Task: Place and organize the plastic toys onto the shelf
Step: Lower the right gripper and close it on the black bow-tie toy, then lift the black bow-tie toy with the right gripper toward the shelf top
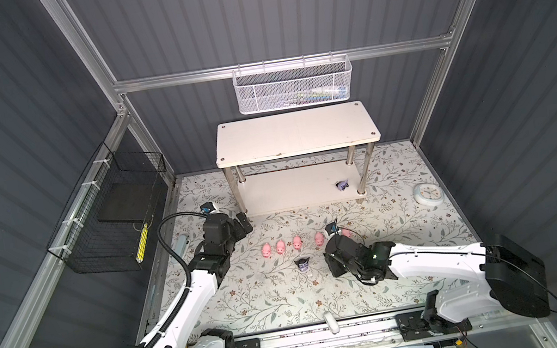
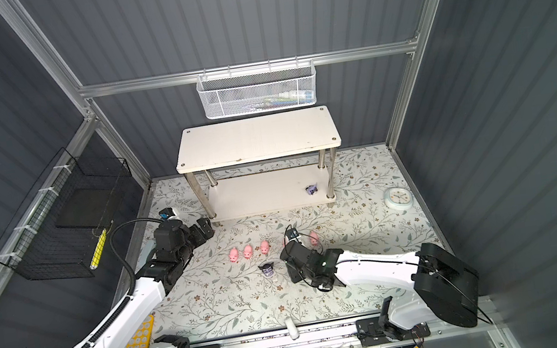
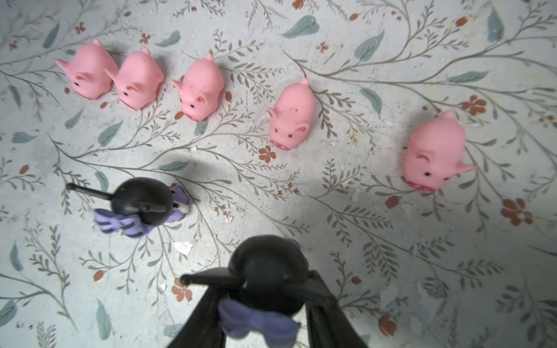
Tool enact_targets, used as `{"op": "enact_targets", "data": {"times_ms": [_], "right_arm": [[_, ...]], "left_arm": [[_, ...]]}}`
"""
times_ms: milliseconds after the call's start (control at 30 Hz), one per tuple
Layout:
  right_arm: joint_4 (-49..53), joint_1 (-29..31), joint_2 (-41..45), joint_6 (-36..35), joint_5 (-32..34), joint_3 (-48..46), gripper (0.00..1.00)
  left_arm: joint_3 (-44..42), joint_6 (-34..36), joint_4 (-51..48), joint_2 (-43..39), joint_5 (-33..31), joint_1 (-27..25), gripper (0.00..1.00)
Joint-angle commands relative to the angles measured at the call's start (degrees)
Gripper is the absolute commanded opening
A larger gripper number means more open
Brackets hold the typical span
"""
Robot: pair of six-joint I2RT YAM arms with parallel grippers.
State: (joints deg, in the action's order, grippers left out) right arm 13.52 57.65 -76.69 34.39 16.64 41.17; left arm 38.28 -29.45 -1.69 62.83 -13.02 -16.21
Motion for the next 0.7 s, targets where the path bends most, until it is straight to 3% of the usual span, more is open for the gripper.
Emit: {"op": "enact_targets", "data": {"times_ms": [0,333,667], "right_arm": [[3.58,-0.75,2.47,-1.02,1.91,3.79,0.39],[6.43,-8.69,1.89,-7.47,0.49,13.66,0.38],[1.94,-17.83,-7.24,-14.68,-2.81,21.79,0.38]], "left_arm": [[-0.31,-0.78,0.11,0.38,-0.41,-0.32,1.00],[-0.32,-0.78,0.30,0.33,-0.16,-0.32,1.00],[0.16,-0.54,0.20,0.67,-0.05,-0.32,1.00]]}}
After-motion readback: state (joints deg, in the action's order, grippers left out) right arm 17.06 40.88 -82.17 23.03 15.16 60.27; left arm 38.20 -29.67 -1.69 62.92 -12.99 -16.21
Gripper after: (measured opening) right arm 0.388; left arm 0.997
